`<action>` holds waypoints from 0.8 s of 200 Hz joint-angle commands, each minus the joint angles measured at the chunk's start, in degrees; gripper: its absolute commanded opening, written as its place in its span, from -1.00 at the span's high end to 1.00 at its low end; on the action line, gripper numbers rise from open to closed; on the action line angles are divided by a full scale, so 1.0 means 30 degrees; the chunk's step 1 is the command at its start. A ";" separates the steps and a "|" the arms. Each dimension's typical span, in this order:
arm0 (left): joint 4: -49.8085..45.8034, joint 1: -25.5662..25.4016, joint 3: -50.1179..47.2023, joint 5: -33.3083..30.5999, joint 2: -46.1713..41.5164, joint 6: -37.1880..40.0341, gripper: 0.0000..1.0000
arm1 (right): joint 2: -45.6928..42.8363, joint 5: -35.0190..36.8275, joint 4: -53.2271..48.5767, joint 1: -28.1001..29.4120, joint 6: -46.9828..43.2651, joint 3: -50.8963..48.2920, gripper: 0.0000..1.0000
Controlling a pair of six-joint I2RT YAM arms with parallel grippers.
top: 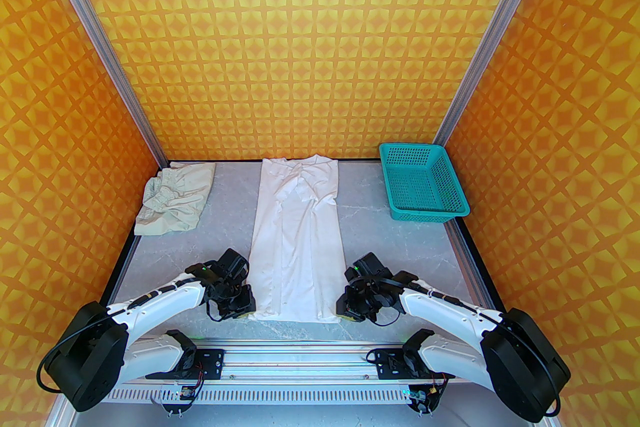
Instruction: Fold and stack the mixed laundry pile
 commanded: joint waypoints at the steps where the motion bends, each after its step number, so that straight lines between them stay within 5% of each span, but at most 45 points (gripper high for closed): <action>1: -0.0425 -0.0128 -0.0214 0.0233 -0.0680 0.0152 1.00 | -0.0743 0.0540 -0.0342 0.0098 0.0262 -0.0170 1.00; 86: -0.1485 -0.0350 0.1106 0.0233 -0.3674 0.0965 1.00 | -0.3284 0.1312 -0.3622 0.0128 0.0175 0.1251 1.00; 160: -0.1636 -0.0249 0.3991 -0.0459 -0.3398 0.1831 1.00 | -0.2927 0.3292 -0.5916 0.0113 -0.0264 0.4868 1.00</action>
